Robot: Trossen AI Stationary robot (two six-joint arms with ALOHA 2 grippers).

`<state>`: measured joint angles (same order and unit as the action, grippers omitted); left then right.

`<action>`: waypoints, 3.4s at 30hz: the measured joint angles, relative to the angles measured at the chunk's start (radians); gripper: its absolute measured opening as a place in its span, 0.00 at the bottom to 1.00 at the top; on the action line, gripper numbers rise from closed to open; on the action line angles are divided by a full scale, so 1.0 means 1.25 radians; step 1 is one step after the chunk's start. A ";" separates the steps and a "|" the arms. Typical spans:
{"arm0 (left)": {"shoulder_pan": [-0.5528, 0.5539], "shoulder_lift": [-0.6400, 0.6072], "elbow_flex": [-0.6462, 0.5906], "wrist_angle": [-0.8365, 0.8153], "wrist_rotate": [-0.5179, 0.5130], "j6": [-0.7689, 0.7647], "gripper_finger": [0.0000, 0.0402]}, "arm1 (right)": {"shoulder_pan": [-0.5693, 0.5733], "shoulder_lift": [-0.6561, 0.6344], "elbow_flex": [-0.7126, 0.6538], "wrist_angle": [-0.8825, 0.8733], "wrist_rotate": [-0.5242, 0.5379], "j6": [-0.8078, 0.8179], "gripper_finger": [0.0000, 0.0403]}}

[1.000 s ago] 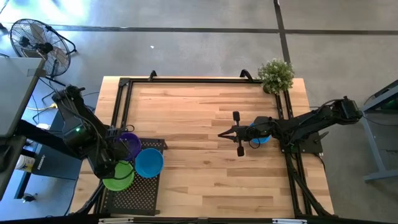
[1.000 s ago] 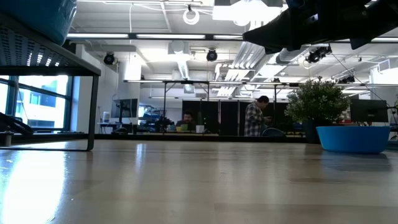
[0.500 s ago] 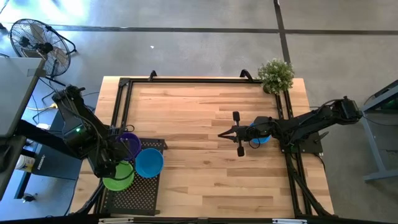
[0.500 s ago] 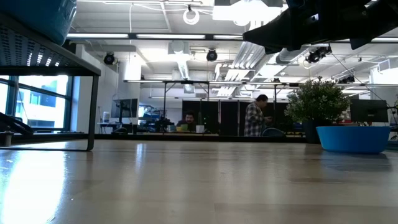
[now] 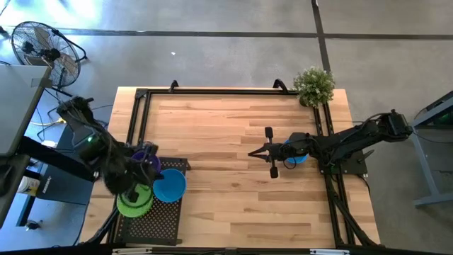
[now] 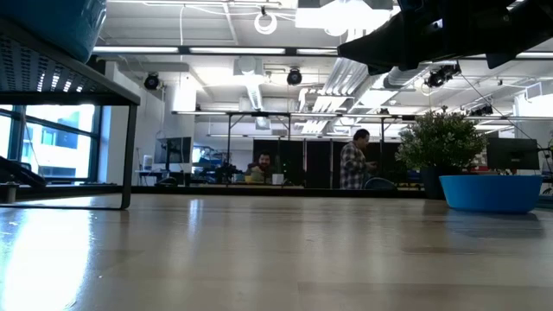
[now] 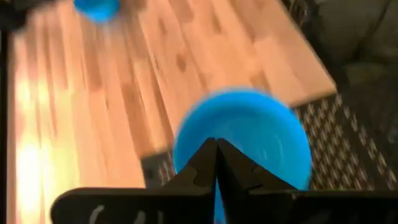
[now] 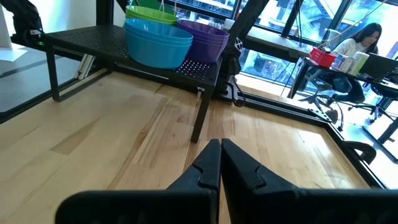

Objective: Pick & Place Mini bowls
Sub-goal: Stack the blue bowl on the other blue bowls on the shelf

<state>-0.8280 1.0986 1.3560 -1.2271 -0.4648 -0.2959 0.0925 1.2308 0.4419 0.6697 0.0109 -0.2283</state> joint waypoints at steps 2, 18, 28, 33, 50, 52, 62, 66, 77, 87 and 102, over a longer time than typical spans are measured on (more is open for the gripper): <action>0.042 -0.019 -0.017 0.070 0.024 0.082 0.01 | 0.000 0.000 0.000 0.000 0.000 0.000 0.00; 0.530 -0.060 -0.372 0.804 0.328 0.497 0.00 | 0.000 -0.001 0.000 -0.022 0.026 0.009 0.00; 0.699 -0.083 -0.541 1.177 0.397 0.466 0.00 | 0.065 -0.128 0.064 -0.424 0.278 0.168 0.00; 0.727 -0.081 -0.577 1.198 0.413 0.455 0.00 | 0.136 -0.145 0.158 -0.748 0.412 0.373 0.00; 0.790 -0.140 -0.610 1.236 0.416 0.435 0.00 | 0.346 0.121 0.368 -1.461 0.364 1.015 0.17; 0.800 -0.146 -0.609 1.228 0.433 0.423 0.00 | 0.364 0.152 0.368 -1.472 0.351 1.035 0.23; 0.799 -0.145 -0.609 1.177 0.451 0.418 0.00 | 0.371 0.203 0.361 -1.469 0.365 1.055 0.35; 0.799 -0.145 -0.609 1.164 0.451 0.418 0.00 | 0.331 0.201 0.310 -1.421 0.356 1.037 0.34; 0.799 -0.144 -0.609 1.154 0.451 0.421 0.00 | 0.223 0.201 0.163 -1.165 0.289 0.915 0.26; 0.799 -0.144 -0.609 1.148 0.450 0.421 0.00 | 0.212 0.200 0.235 -1.127 0.325 0.785 0.04; 0.799 -0.144 -0.609 1.135 0.447 0.428 0.00 | 0.035 0.339 0.421 -0.723 0.271 0.201 0.01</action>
<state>0.1703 0.9180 0.5949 0.1916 0.0944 0.2386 0.1357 1.6548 0.9687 -0.2335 0.3492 0.0234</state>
